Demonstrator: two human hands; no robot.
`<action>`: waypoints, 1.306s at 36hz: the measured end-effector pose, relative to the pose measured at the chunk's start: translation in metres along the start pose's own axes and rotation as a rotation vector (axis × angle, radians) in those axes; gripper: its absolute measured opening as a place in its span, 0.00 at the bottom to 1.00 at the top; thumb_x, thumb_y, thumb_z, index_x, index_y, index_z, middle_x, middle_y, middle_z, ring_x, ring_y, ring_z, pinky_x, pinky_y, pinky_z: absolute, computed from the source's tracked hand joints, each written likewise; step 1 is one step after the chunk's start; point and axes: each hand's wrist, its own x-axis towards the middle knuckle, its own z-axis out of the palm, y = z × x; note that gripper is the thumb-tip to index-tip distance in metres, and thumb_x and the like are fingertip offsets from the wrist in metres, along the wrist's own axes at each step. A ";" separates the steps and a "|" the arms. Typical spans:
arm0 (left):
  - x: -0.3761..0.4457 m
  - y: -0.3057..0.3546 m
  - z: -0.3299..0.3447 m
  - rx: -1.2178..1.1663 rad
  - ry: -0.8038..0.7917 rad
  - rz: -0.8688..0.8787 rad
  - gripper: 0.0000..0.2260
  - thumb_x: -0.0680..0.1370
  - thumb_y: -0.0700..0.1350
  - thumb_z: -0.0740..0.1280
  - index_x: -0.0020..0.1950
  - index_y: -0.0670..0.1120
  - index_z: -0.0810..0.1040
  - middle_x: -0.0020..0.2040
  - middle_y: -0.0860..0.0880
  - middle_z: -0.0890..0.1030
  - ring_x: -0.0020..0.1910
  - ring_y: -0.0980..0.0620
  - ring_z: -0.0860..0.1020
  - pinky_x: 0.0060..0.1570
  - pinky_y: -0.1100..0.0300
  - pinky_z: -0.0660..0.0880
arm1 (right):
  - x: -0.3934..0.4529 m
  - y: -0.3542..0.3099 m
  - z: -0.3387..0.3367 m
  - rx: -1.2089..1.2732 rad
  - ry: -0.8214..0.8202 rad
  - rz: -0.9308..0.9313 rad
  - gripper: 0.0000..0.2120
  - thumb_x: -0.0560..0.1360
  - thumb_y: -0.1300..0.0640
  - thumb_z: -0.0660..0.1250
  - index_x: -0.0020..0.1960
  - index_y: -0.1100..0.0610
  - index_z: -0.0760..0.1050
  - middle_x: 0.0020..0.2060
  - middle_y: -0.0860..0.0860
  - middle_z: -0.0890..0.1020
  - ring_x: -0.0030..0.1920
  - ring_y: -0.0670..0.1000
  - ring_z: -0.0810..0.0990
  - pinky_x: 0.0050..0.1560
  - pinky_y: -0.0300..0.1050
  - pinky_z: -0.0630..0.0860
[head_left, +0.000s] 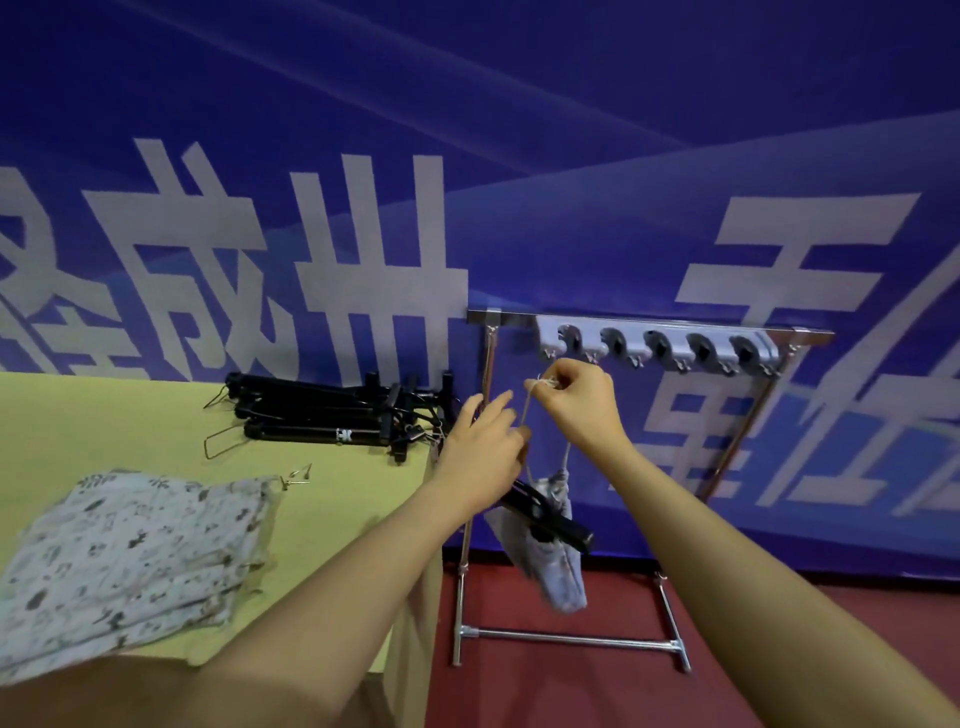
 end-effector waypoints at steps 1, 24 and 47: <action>0.003 0.000 0.005 -0.109 0.009 -0.001 0.10 0.71 0.46 0.67 0.51 0.48 0.82 0.49 0.47 0.82 0.58 0.46 0.79 0.64 0.51 0.63 | 0.001 0.005 -0.001 0.000 -0.011 0.002 0.15 0.73 0.58 0.70 0.32 0.58 0.69 0.24 0.49 0.70 0.27 0.46 0.65 0.29 0.32 0.64; 0.142 -0.027 0.101 -1.030 -0.151 -0.411 0.13 0.75 0.37 0.63 0.57 0.47 0.71 0.39 0.44 0.82 0.41 0.45 0.79 0.44 0.49 0.77 | 0.107 0.113 0.032 -0.054 -0.188 0.199 0.03 0.76 0.65 0.60 0.45 0.61 0.73 0.29 0.48 0.70 0.30 0.47 0.67 0.31 0.38 0.65; 0.235 -0.040 0.172 -1.027 -0.129 -0.616 0.05 0.78 0.43 0.65 0.43 0.48 0.80 0.43 0.47 0.83 0.46 0.45 0.80 0.46 0.48 0.79 | 0.165 0.174 0.068 -0.153 -0.031 0.248 0.03 0.79 0.64 0.59 0.48 0.58 0.69 0.38 0.52 0.76 0.38 0.55 0.73 0.38 0.48 0.68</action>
